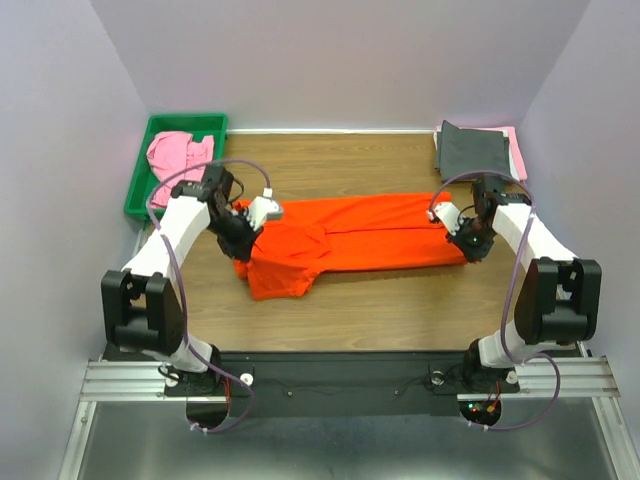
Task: Fold and stack the t-shirts
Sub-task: Fold the tshirt
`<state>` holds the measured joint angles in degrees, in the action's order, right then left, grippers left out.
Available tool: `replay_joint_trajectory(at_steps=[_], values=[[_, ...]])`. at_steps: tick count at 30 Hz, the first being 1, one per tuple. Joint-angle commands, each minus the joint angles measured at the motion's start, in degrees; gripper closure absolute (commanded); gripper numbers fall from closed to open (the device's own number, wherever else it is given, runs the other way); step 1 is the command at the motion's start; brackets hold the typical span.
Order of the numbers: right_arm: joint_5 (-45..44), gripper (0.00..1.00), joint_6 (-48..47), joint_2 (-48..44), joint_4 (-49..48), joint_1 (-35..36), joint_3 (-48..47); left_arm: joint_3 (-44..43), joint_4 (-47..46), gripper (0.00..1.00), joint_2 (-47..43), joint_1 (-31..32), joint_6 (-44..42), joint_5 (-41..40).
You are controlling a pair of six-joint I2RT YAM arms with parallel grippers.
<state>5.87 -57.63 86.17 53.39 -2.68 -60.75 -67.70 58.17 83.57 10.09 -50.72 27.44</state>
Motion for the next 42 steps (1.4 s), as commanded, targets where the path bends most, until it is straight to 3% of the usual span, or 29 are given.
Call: replay_joint_trajectory(at_steps=[1,11,24,28,30,31,34,36,42], values=[[0.5,0.99,-1.6,3.1,0.7,-1.0,-6.6,-9.5,1.6,1.00,4.3,-1.5,-0.6,2.5],[2.6,0.99,-1.6,19.3,2.1,-1.0,-24.3,-22.6,-1.3,1.00,19.0,-2.6,1.2,1.7],[2.8,0.98,0.4,31.4,2.3,-0.8,-35.0,-29.8,-4.4,1.00,30.6,-4.8,2.4,-0.5],[2.7,0.84,2.5,34.1,2.2,-0.8,-37.7,-30.0,-6.2,1.00,32.7,-4.9,3.8,-1.9],[3.1,0.70,3.8,34.7,2.3,-0.6,-38.6,-29.3,-7.5,0.93,33.0,-4.9,4.2,-2.8],[3.3,0.66,4.1,34.6,2.3,-0.6,-38.7,-29.4,-7.6,0.79,32.9,-4.8,4.2,-2.8],[2.7,0.60,5.6,33.5,2.7,-0.5,-37.6,-29.6,-7.6,0.65,31.5,-4.9,4.8,-2.3],[2.3,0.53,6.6,32.2,2.8,-0.6,-36.7,-30.0,-6.9,0.59,29.8,-5.0,5.5,-1.8],[6.5,0.51,15.9,27.3,5.5,-2.9,-34.7,-21.6,-6.7,0.58,22.5,-7.1,9.0,0.9]])
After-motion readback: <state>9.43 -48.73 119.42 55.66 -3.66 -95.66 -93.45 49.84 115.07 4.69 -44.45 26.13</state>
